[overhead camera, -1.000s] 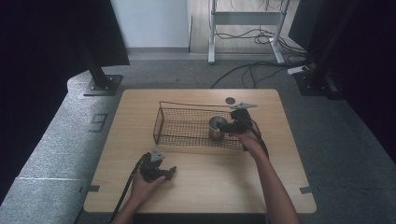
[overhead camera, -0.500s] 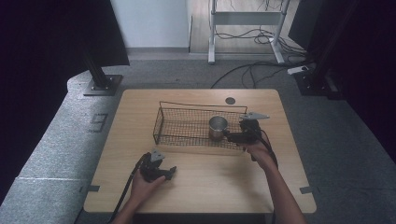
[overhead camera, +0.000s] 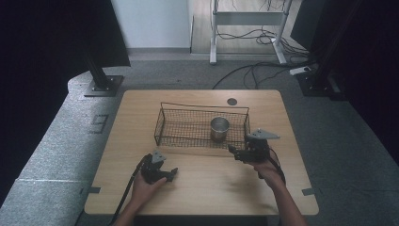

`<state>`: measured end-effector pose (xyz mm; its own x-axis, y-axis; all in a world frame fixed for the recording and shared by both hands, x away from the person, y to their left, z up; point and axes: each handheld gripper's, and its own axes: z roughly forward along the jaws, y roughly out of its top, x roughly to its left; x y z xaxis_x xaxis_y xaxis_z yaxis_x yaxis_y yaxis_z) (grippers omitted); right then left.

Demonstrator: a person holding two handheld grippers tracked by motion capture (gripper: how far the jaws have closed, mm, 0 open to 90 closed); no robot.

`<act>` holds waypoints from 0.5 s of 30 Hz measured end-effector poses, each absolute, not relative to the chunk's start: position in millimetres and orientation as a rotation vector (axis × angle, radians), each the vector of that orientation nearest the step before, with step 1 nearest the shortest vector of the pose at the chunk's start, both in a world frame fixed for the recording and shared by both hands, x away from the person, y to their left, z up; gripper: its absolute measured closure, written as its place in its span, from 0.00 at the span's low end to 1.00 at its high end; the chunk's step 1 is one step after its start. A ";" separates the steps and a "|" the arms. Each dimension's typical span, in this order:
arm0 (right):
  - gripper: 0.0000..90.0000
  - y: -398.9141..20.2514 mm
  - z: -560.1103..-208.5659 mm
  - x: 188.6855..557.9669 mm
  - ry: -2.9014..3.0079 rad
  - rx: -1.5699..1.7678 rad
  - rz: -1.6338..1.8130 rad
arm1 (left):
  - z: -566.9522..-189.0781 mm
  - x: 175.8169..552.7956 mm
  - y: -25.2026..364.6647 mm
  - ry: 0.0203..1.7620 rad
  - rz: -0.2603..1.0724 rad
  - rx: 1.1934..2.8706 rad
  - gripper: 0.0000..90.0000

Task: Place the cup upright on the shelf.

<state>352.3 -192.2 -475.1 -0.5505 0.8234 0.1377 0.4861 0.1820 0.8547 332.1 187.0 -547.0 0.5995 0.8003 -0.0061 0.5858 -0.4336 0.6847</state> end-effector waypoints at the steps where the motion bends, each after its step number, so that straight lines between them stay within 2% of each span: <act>1: 0.18 -193.0 -477.3 349.5 2.112 1.234 1.314 | -547.1 332.1 186.9 1.091 0.425 2.171 0.16; 15: 0.19 -204.5 -518.4 318.4 2.133 1.283 1.299 | -547.1 332.1 186.9 1.091 0.425 2.171 0.16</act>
<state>318.4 -204.5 -518.4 -0.5386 0.8267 0.1624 0.5236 0.1775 0.8332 332.1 186.9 -547.1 0.5988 0.8009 -0.0062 0.5856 -0.4325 0.6855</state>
